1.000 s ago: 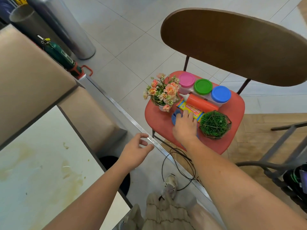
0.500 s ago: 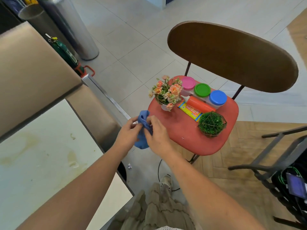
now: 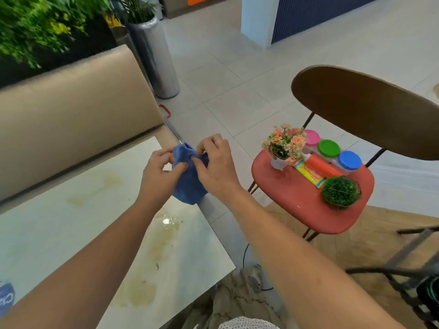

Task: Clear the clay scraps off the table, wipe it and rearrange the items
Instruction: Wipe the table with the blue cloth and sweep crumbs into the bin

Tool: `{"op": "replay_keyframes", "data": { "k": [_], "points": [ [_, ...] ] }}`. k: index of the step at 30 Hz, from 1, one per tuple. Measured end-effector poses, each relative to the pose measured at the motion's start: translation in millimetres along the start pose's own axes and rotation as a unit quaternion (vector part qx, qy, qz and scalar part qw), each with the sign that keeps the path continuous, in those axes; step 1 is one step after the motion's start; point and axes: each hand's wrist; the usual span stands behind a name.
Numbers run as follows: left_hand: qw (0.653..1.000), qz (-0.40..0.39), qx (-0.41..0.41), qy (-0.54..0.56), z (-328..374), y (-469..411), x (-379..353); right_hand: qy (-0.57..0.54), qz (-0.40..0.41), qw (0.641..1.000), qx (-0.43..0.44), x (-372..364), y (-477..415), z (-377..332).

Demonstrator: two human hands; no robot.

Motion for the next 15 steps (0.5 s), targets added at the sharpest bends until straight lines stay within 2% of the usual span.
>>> {"op": "replay_keyframes", "data": {
  "k": [4,9,10,12,15],
  "points": [
    [0.998,0.032,0.002,0.052,-12.6,7.6,73.5,-0.027,-0.093,0.995,0.04,-31.4,-18.1,-55.8],
    [0.988,0.006,0.041,0.148,-31.2,22.1,154.9,-0.042,-0.102,0.991,0.079,-71.0,-28.2,-111.7],
    [0.991,-0.008,0.042,0.129,-37.6,26.2,168.7,-0.043,-0.111,0.989,0.086,-79.7,-29.1,-121.7],
    [0.999,-0.018,0.026,0.019,-52.5,36.0,193.4,-0.053,-0.145,0.983,0.1,-96.9,-29.1,-141.4],
    [0.997,0.027,0.029,-0.07,-71.3,47.5,221.2,-0.067,-0.176,0.976,0.113,-120.2,-27.4,-162.3]
  ]
}}
Point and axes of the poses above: each hand's wrist, its own y-axis away from the middle knuckle, its own x-axis out of the back of the hand, z = x × y, and after that the axes turned 3 degrees about x, right-handed
